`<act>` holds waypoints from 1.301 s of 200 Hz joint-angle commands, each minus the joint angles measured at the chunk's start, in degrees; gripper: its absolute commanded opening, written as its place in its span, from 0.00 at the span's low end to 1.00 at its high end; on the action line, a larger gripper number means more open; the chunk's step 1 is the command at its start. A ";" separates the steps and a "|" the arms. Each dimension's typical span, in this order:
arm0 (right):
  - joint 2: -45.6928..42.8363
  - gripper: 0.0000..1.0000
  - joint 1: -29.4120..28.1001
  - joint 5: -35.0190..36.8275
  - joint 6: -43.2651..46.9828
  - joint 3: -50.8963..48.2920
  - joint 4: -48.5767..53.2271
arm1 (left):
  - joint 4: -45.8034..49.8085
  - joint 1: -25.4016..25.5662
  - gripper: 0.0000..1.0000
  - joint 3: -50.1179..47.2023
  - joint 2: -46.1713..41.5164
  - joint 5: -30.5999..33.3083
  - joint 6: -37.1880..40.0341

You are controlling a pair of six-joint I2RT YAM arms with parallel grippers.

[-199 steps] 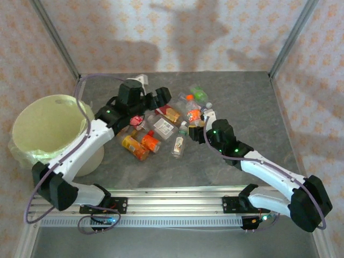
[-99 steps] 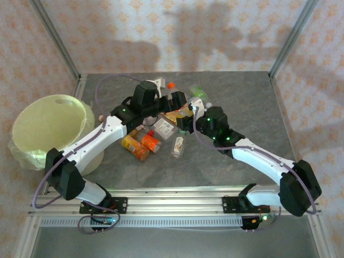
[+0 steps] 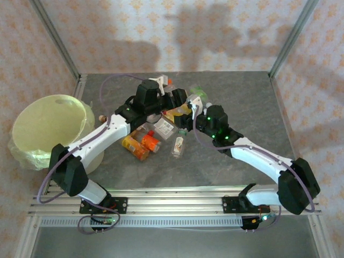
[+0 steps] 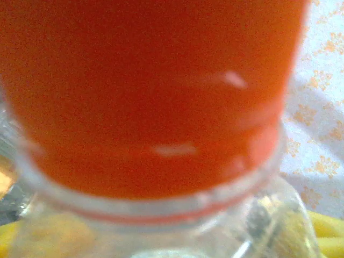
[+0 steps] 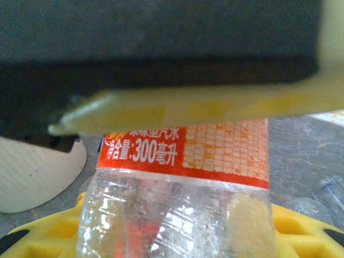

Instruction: Put the plastic bottles in the bin

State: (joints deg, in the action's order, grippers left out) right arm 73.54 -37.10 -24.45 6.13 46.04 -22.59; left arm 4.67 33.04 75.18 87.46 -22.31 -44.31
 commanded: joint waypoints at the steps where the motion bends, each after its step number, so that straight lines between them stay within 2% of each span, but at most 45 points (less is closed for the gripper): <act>1: 0.70 0.45 -0.34 0.80 -1.78 2.30 -4.28 | -4.15 0.63 0.69 0.06 -0.43 -3.77 0.81; 22: 1.07 0.46 -0.34 0.57 -1.74 2.65 -3.84 | -3.31 0.65 0.55 -0.16 -1.22 -2.76 2.10; 49: 0.91 0.51 -0.34 0.50 -1.44 2.65 -1.94 | -3.30 0.67 0.46 -0.38 -1.68 -1.90 2.70; 66: 0.70 0.64 -0.34 0.20 -1.26 3.23 1.25 | -2.73 0.56 0.42 -0.47 -2.10 0.04 2.99; 89: 0.49 0.80 -0.36 -1.39 0.04 4.14 6.18 | 1.17 0.60 0.39 0.03 -3.21 5.89 4.50; 128: -1.75 0.91 -0.34 -0.82 0.40 2.05 7.56 | 6.94 0.57 0.36 1.02 -5.04 13.72 7.01; 137: -2.14 0.97 -0.34 -0.18 0.35 1.82 7.97 | 8.45 0.54 0.36 1.18 -5.61 15.82 7.55; 139: -2.21 1.00 -0.34 -0.01 0.30 1.74 7.95 | 8.85 0.54 0.36 1.30 -5.72 16.51 7.75; 178: -4.61 0.99 -0.34 6.05 -1.51 -1.46 3.63 | 25.56 0.57 0.36 5.95 -9.30 36.65 9.37; 209: -4.24 0.99 -0.36 11.49 -2.17 -1.39 3.63 | 36.15 0.54 0.35 8.87 -12.73 48.15 12.74; 230: -3.94 0.99 -0.35 12.30 -2.24 -2.03 1.85 | 44.49 0.59 0.35 13.04 -14.95 57.49 15.52; 260: -2.71 0.99 -0.35 13.61 -2.35 -1.50 1.07 | 48.25 0.54 0.34 15.80 -20.49 67.00 19.68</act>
State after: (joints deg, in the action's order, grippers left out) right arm 70.04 -37.21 -13.58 4.54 44.45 -18.22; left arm 44.69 33.39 88.29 71.72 30.70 -29.67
